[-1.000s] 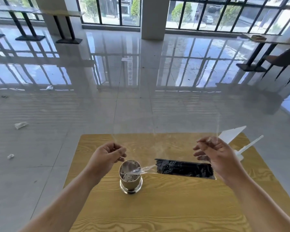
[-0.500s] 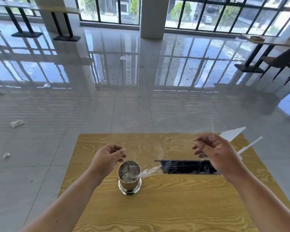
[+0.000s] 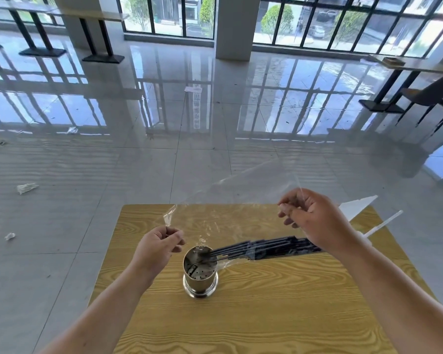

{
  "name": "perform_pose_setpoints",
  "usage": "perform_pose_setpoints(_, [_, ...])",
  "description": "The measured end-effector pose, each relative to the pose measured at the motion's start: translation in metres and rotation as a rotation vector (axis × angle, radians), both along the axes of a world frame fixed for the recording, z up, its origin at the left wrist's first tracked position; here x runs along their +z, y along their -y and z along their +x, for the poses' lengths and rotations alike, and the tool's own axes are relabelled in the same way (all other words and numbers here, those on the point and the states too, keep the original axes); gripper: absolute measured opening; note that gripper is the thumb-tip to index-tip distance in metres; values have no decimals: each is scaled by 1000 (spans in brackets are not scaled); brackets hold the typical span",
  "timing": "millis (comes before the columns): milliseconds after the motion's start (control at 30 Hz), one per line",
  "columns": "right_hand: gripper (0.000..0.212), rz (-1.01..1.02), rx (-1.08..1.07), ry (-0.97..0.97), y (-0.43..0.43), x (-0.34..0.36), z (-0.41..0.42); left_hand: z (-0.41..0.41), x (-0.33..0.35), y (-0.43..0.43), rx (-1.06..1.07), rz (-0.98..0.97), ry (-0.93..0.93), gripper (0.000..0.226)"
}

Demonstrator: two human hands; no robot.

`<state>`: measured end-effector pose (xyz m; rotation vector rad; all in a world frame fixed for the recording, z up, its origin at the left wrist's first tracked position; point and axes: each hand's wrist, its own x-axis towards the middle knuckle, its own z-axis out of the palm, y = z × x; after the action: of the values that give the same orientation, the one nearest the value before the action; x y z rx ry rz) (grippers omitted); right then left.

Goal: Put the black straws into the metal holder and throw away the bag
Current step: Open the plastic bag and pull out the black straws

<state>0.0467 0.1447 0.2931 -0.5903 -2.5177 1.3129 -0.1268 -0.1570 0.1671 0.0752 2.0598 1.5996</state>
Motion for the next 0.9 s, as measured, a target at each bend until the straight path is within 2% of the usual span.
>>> perform_pose_setpoints(200, [20,33,48,27,7,9,-16,1,-1,2,40,-16,1,12])
perform_pose_setpoints(400, [26,90,93,42,16,22,-35,2,-3,5,70,-29,11,14])
perform_pose_setpoints(900, [21,231,164,71,43,49,-69,-4,-13,13,102,-60,42,12])
